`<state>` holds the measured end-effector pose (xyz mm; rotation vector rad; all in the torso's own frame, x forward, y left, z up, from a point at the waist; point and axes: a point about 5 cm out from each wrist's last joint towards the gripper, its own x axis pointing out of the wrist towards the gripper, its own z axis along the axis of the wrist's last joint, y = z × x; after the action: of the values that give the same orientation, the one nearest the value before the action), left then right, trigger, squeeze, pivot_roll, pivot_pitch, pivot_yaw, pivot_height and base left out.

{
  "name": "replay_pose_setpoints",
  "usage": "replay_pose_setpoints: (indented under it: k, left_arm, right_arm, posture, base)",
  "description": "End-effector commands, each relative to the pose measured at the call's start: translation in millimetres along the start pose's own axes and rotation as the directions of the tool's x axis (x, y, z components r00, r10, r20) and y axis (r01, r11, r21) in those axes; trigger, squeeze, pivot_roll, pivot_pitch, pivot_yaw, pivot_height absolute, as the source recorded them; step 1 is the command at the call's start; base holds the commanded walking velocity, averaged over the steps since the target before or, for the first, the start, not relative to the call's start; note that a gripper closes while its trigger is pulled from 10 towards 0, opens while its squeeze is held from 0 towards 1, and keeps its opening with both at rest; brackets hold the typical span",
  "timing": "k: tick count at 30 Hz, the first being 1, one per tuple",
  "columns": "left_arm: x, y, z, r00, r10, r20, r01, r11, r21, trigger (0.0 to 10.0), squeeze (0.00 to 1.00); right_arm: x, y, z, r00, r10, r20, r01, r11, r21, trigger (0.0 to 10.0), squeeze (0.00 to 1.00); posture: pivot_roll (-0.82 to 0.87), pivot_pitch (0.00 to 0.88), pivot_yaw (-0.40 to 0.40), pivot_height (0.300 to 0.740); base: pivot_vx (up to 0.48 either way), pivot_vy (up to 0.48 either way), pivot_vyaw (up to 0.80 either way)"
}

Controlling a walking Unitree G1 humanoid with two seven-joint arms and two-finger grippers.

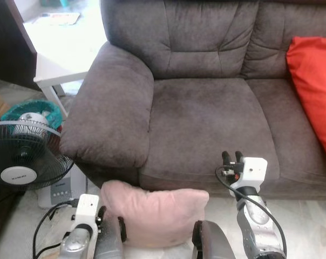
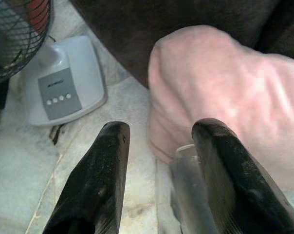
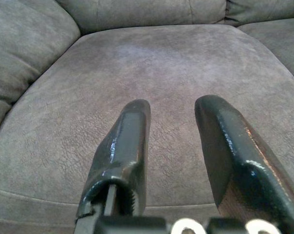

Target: Move the pillow to the sofa from floor

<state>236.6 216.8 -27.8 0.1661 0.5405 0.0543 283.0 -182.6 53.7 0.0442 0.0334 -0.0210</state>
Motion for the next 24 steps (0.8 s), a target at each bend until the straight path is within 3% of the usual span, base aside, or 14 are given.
replay_pose_setpoints:
  k: [1, 7, 11, 18, 24]
  left_arm:
    - [-0.2, 2.5, -2.3, 1.0, 0.013, 0.002, -0.013, 1.0, -0.016, 10.0, 0.0]
    - [5.7, 4.7, 11.6, 0.997, 0.01, 0.074, -0.008, 1.0, -0.028, 10.0, 0.0]
    - [8.1, -1.8, 18.3, 0.993, -0.025, 0.114, 0.026, 1.0, -0.006, 10.0, 0.0]
    - [8.8, -3.7, 17.6, 0.993, -0.034, 0.117, 0.034, 0.999, 0.002, 10.0, 0.0]
    - [9.1, -0.1, 14.5, 0.994, -0.034, 0.103, 0.034, 0.999, 0.006, 10.0, 0.0]
  right_arm:
    - [-1.1, -2.2, -0.5, 1.0, -0.008, 0.001, 0.008, 1.0, 0.005, 10.0, 0.0]
    - [-0.9, -1.7, -0.7, 1.0, -0.004, -0.001, 0.004, 1.0, 0.002, 10.0, 0.0]
    - [0.0, -1.5, -0.1, 1.0, -0.008, 0.001, 0.008, 1.0, 0.0, 10.0, 0.0]
    - [0.3, -1.4, -0.3, 1.0, -0.005, -0.007, 0.005, 1.0, 0.001, 10.0, 0.0]
    - [0.9, -0.6, 0.0, 1.0, -0.001, -0.008, 0.001, 1.0, 0.002, 10.0, 0.0]
  posture:
    - [0.14, 0.116, -0.038, 0.569]
    - [0.15, 0.116, -0.039, 0.569]
    - [0.14, 0.115, -0.037, 0.569]
    - [0.14, 0.116, -0.037, 0.564]
    - [0.14, 0.114, -0.037, 0.524]
  base:
    - [0.0, 0.0, 0.0]
    - [0.0, 0.0, 0.0]
    - [0.0, 0.0, 0.0]
    - [0.0, 0.0, 0.0]
    - [0.0, 0.0, 0.0]
